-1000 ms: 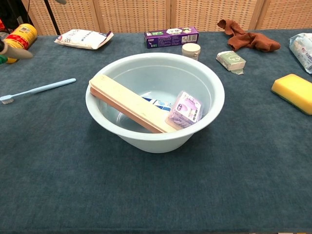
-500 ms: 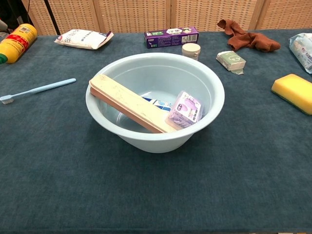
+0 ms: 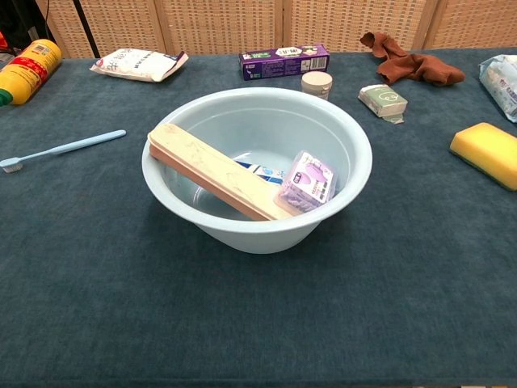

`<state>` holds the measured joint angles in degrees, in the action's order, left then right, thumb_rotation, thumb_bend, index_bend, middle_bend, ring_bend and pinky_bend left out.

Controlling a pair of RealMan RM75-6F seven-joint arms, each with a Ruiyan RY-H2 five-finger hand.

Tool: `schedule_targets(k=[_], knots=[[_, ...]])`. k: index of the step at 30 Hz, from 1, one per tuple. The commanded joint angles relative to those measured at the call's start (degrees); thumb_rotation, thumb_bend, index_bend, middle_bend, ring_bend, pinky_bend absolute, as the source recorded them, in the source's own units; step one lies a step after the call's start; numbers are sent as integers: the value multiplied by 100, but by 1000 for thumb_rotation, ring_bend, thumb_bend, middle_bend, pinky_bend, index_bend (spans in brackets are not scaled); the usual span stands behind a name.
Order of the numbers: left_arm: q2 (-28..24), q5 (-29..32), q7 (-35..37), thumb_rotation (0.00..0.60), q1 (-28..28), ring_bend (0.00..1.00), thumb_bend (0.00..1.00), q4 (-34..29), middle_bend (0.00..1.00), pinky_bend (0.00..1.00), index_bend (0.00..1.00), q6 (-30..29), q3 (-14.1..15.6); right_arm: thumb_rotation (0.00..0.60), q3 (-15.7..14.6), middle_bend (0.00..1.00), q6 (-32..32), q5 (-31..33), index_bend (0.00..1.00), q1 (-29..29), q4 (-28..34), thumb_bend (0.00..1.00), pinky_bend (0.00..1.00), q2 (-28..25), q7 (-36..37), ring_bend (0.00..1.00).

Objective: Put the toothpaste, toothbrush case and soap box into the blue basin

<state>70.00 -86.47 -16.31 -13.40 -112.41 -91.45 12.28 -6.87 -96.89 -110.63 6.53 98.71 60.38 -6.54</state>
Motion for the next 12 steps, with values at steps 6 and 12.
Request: schedule_targets(k=[6,12], knots=[[7,-60,19,600,138,0,288,87,0,52,0,184,-196,600,-20,0,157,36,0,-50,-2,131,0,42,-49,0],[-27,-68,90,600,211,0,290,104,0,52,0,327,-306,600,-23,0,164,59,0,-47,11,131,0,51,-68,0]])
